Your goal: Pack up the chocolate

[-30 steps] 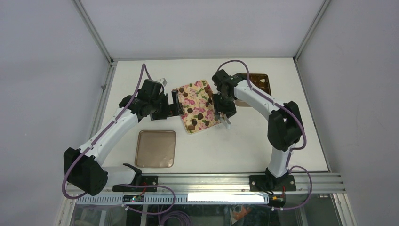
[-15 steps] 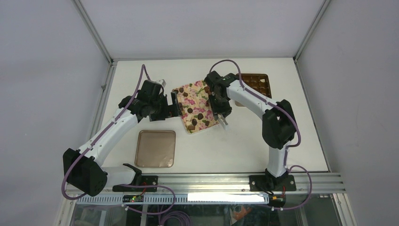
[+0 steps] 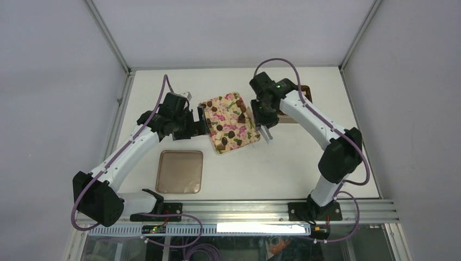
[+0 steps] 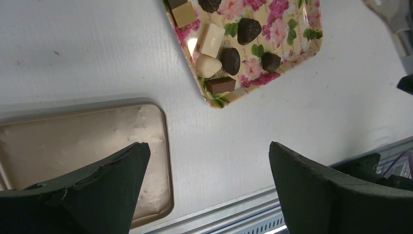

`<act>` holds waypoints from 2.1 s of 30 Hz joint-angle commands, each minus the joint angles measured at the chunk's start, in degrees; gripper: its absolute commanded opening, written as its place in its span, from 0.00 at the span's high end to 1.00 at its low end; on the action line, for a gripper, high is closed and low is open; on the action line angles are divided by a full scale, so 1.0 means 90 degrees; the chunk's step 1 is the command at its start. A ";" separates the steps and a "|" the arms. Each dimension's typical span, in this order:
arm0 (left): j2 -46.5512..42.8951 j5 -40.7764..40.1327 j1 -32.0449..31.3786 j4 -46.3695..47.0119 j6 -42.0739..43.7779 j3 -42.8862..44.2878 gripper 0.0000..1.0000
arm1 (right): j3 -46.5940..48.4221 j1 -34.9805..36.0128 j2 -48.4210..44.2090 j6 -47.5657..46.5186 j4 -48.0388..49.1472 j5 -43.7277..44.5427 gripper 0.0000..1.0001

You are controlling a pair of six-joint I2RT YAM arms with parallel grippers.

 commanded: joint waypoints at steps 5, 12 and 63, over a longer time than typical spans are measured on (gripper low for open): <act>-0.0101 0.0011 -0.0009 0.0113 0.0092 0.0139 0.01 | 0.0297 -0.1581 -0.0894 -0.0406 -0.0058 -0.0098 0.77; -0.0042 0.0031 -0.0009 0.0114 0.0087 0.0185 0.01 | 0.0626 -0.3099 -0.0455 -0.0683 -0.0066 -0.0119 0.76; 0.0124 0.0023 -0.0009 0.0083 0.0096 0.0282 0.01 | 0.1588 -0.4022 0.0581 -0.1045 -0.0034 -0.0615 0.54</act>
